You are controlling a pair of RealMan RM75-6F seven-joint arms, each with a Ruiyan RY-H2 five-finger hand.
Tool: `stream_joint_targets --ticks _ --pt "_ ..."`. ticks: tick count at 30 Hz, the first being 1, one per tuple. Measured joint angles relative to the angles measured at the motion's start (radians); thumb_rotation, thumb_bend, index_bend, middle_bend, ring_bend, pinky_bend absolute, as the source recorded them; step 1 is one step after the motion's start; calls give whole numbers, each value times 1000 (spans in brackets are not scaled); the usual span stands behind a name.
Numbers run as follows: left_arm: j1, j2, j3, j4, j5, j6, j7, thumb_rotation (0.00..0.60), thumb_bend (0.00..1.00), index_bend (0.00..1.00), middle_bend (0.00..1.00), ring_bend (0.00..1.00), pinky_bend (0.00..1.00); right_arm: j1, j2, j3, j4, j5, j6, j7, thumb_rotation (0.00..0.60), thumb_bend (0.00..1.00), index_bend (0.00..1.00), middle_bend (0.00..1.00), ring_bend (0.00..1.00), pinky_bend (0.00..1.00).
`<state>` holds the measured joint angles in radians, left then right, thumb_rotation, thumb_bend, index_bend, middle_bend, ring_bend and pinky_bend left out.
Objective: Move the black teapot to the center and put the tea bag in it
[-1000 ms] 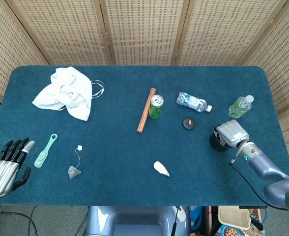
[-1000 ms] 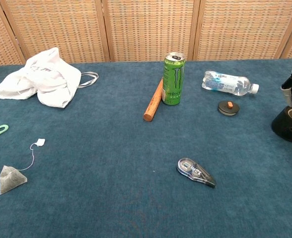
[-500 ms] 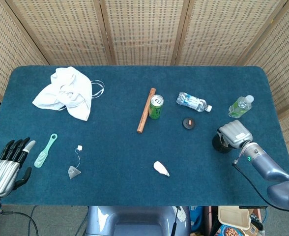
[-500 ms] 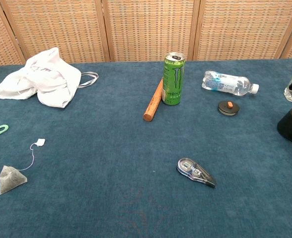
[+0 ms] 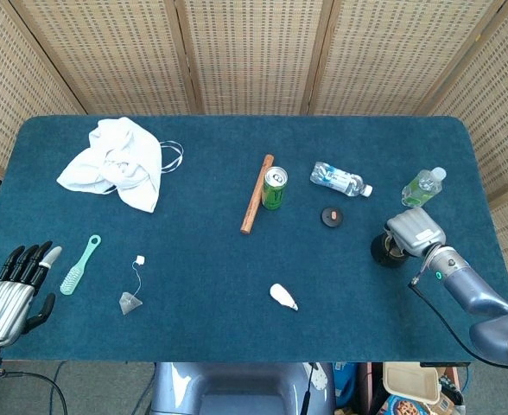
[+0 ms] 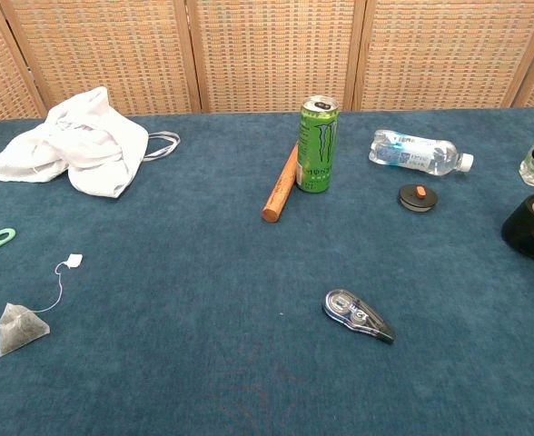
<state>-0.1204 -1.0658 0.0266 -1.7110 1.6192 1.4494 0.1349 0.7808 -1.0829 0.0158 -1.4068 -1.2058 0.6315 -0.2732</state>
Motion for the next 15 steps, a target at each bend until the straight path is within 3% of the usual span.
stream_joint_targets --ticks 15 --pt "3 -1 0 11 -3 5 -16 600 536 0 0 0 0 14 3 6 -17 14 -9 -15 600 887 669 692 672 777"
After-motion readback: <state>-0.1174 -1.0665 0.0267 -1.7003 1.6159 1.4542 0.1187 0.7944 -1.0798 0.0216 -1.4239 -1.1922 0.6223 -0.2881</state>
